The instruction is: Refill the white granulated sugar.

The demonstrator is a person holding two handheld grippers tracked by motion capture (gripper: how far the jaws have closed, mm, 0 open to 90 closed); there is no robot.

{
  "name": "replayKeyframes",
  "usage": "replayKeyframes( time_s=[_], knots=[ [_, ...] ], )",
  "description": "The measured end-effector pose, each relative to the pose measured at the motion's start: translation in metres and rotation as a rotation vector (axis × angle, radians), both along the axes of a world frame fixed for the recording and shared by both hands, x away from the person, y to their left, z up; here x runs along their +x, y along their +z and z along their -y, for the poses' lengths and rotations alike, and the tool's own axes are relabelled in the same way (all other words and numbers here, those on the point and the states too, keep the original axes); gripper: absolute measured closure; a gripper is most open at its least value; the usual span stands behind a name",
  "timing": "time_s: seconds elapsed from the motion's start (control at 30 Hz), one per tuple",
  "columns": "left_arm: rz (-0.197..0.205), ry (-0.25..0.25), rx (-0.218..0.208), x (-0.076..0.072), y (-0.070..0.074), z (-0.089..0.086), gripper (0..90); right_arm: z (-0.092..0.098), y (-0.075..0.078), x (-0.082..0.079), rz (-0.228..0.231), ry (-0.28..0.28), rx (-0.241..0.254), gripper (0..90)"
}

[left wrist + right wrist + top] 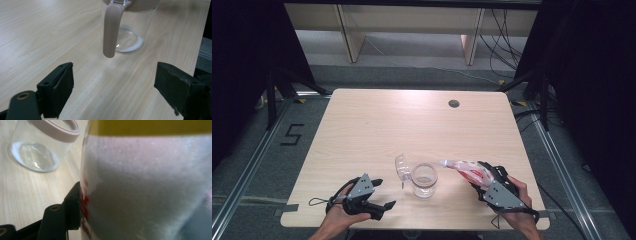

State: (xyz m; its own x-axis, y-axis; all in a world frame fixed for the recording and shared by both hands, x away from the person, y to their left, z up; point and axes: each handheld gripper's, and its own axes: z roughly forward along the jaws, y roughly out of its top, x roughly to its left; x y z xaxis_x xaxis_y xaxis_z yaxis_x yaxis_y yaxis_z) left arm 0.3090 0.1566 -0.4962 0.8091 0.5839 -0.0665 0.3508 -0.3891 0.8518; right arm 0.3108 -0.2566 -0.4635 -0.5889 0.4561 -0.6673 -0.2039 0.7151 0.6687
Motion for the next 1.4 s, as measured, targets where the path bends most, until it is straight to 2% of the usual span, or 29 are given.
replayKeyframes(
  time_s=[0.07, 0.1, 0.17, 0.27, 0.3, 0.33, 0.37, 0.43, 0.47, 0.53, 0.57, 0.6, 0.67, 0.7, 0.73, 0.77, 0.8, 0.83, 0.87, 0.9, 0.93, 1.0, 1.13, 1.17, 1.2, 1.27, 1.3, 1.33, 1.4],
  knots=[
    [0.0, 0.003, 0.004, 0.0, 0.0, 0.0, 15.4, -0.002, -0.001, -0.001, -0.011, -0.005, -0.017, 38.4],
    [0.0, 0.003, 0.004, 0.0, 0.0, 0.0, 15.4, -0.003, 0.0, -0.001, 0.014, 0.004, -0.036, 38.4],
    [-0.001, 0.005, -0.007, 0.0, -0.001, 0.001, 15.4, -0.005, 0.0, -0.002, 0.014, 0.004, -0.053, 38.4],
    [-0.003, -0.001, 0.001, 0.0, -0.001, 0.0, 15.4, -0.008, 0.0, -0.004, 0.024, -0.008, -0.075, 38.5],
    [-0.002, -0.001, 0.001, 0.0, -0.001, 0.0, 15.4, -0.009, 0.0, -0.003, 0.063, -0.003, -0.112, 38.5],
    [-0.001, 0.0, 0.001, 0.0, -0.001, 0.0, 15.4, -0.01, 0.0, -0.004, 0.061, -0.012, -0.115, 38.5],
    [0.0, -0.002, 0.004, 0.001, -0.001, 0.0, 15.4, -0.011, 0.002, -0.004, 0.092, -0.004, -0.148, 38.6],
    [-0.007, 0.0, 0.007, 0.0, -0.001, 0.0, 15.4, -0.012, 0.002, -0.005, 0.089, -0.013, -0.149, 38.6],
    [-0.007, 0.001, 0.012, 0.0, -0.001, -0.001, 15.4, -0.013, 0.003, -0.004, 0.117, -0.003, -0.184, 38.6],
    [-0.004, 0.008, -0.002, 0.0, -0.001, 0.0, 15.4, -0.014, 0.002, -0.005, 0.118, -0.015, -0.218, 38.7],
    [0.006, 0.001, 0.038, 0.001, 0.0, -0.002, 15.4, -0.014, 0.002, -0.005, 0.118, -0.015, -0.218, 38.7],
    [-0.004, 0.005, 0.009, 0.0, -0.001, 0.0, 15.4, -0.016, 0.001, -0.005, 0.14, -0.017, -0.247, 38.7],
    [0.001, 0.002, 0.016, 0.0, -0.001, 0.0, 15.4, -0.016, 0.0, -0.006, 0.135, -0.03, -0.24, 38.7],
    [0.005, 0.005, 0.016, 0.0, -0.001, 0.0, 15.4, -0.017, 0.001, -0.008, 0.129, -0.036, -0.248, 38.8],
    [-0.002, 0.012, 0.004, -0.001, -0.001, 0.001, 15.4, -0.018, 0.003, -0.008, 0.142, -0.022, -0.266, 38.8],
    [0.003, 0.01, 0.009, 0.0, -0.002, 0.0, 15.4, -0.018, 0.002, -0.009, 0.136, -0.041, -0.253, 38.8],
    [0.001, 0.008, 0.013, 0.0, -0.001, 0.0, 15.4, -0.019, 0.004, -0.007, 0.171, -0.022, -0.286, 38.9],
    [0.001, 0.01, 0.01, 0.0, -0.001, 0.0, 15.4, -0.02, 0.003, -0.01, 0.148, -0.043, -0.278, 38.9],
    [0.005, 0.006, 0.025, 0.001, -0.001, -0.001, 15.4, -0.021, 0.003, -0.009, 0.163, -0.034, -0.286, 38.9],
    [0.005, 0.01, 0.016, 0.0, -0.001, -0.001, 15.4, -0.022, 0.005, -0.009, 0.18, -0.02, -0.311, 39.0],
    [0.005, 0.007, 0.029, 0.001, 0.0, -0.002, 15.4, -0.023, 0.003, -0.01, 0.162, -0.034, -0.295, 39.0],
    [0.001, 0.009, 0.009, 0.0, -0.001, 0.0, 15.4, -0.025, 0.0, -0.01, 0.184, -0.027, -0.32, 39.1],
    [0.0, 0.011, 0.005, 0.0, -0.001, 0.0, 15.4, -0.028, 0.001, -0.012, 0.217, -0.027, -0.352, 39.1],
    [0.005, 0.006, 0.034, 0.001, -0.001, -0.002, 15.4, -0.029, 0.002, -0.011, 0.239, -0.008, -0.379, 39.1],
    [-0.005, 0.014, -0.004, -0.001, -0.001, 0.0, 15.4, -0.029, 0.001, -0.012, 0.235, -0.022, -0.359, 39.2],
    [-0.006, 0.013, -0.003, -0.001, -0.001, 0.0, 15.4, -0.031, -0.001, -0.012, 0.228, -0.028, -0.352, 39.2],
    [-0.006, 0.013, -0.002, -0.001, -0.001, 0.0, 15.4, -0.031, 0.003, -0.012, 0.25, -0.016, -0.387, 39.3],
    [-0.006, 0.013, -0.003, -0.001, -0.002, 0.0, 15.4, -0.031, 0.0, -0.012, 0.232, -0.028, -0.355, 39.3],
    [-0.006, 0.012, -0.001, -0.001, -0.001, 0.0, 15.4, -0.031, 0.004, -0.009, 0.276, 0.005, -0.419, 39.3]
  ],
)
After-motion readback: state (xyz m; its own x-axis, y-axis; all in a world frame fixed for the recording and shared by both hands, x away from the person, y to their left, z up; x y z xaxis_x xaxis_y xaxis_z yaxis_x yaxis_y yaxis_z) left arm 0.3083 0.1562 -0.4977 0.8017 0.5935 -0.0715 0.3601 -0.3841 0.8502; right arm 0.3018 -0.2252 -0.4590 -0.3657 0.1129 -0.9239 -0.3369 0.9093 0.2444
